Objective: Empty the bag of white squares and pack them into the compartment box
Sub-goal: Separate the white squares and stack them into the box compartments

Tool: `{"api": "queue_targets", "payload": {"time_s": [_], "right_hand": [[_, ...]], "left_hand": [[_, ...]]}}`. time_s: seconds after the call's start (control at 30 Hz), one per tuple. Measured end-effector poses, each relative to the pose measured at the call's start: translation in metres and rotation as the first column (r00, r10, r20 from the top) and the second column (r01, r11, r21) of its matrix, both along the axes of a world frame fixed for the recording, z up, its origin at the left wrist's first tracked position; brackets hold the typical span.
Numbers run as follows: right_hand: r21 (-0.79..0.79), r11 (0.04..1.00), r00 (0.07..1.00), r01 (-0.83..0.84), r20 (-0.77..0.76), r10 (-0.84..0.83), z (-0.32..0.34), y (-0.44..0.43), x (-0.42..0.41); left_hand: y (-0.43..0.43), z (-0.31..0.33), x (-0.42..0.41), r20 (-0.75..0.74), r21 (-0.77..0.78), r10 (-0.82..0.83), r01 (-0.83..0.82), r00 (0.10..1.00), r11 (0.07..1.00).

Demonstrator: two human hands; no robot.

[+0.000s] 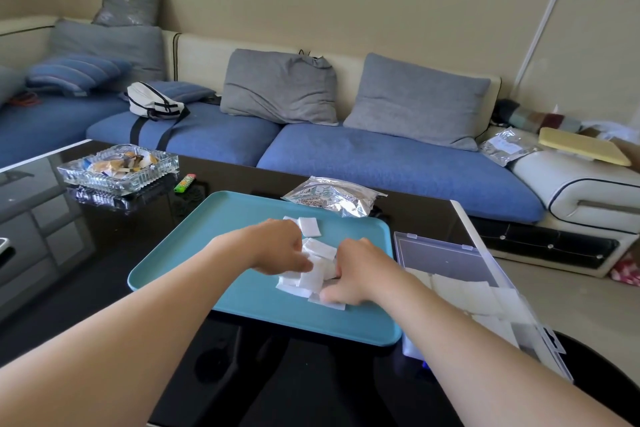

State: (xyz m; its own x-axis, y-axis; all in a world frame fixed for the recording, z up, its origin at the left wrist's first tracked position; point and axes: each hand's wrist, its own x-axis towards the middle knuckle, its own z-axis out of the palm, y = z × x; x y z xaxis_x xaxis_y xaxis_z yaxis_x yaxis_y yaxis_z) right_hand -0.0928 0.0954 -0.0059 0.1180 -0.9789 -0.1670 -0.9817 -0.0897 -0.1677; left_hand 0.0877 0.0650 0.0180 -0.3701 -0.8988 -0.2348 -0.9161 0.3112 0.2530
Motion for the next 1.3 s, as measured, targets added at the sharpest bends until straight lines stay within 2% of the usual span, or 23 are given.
{"api": "queue_targets", "payload": {"time_s": [0.17, 0.33, 0.43, 0.6, 0.73, 0.83, 0.9, 1.03, 1.17, 1.3], "right_hand": [[0.077, 0.997, 0.999, -0.017, -0.039, 0.02, -0.005, -0.006, -0.003], [0.09, 0.996, 1.0, 0.004, 0.026, -0.006, -0.005, -0.009, -0.006], [0.047, 0.998, 0.984, 0.04, 0.17, -0.047, 0.004, -0.008, -0.012], [-0.016, 0.996, 0.908, 0.087, 0.414, -0.072, 0.021, -0.009, -0.023], [-0.033, 0.991, 0.832, 0.128, 0.547, -0.089, 0.019, -0.014, -0.031], [-0.011, 0.994, 0.79, 0.107, 0.608, -0.079, 0.021, -0.015, -0.038], [0.04, 0.994, 0.714, 0.099, 0.693, -0.099, 0.024, -0.013, -0.04], [0.141, 0.985, 0.451, 0.095, 0.877, -0.169, 0.029, -0.01, -0.041], [0.16, 0.974, 0.361, 0.162, 0.909, -0.209, 0.027, -0.012, -0.039], [0.171, 0.981, 0.265, 0.087, 0.946, -0.188, 0.034, -0.009, -0.04]], "left_hand": [[-0.004, -0.005, 0.0, -0.35, 0.125, 0.126, -0.087, 0.928, 0.988], [-0.01, -0.005, -0.002, -0.457, 0.096, 0.127, -0.093, 0.88, 0.991], [-0.012, -0.004, -0.006, -0.554, 0.084, 0.117, -0.084, 0.825, 0.993], [-0.016, -0.007, -0.01, -0.673, 0.135, 0.159, -0.091, 0.722, 0.987], [-0.02, -0.009, -0.016, -0.755, 0.188, 0.23, -0.134, 0.613, 0.973], [-0.021, -0.01, -0.02, -0.775, 0.189, 0.263, -0.186, 0.575, 0.964], [-0.021, -0.01, -0.022, -0.797, 0.214, 0.295, -0.21, 0.528, 0.954], [-0.018, -0.009, -0.027, -0.809, 0.36, 0.381, -0.135, 0.447, 0.923], [-0.011, -0.004, -0.034, -0.815, 0.439, 0.431, -0.073, 0.388, 0.896], [-0.008, -0.002, -0.038, -0.83, 0.457, 0.431, -0.013, 0.353, 0.889]]}}
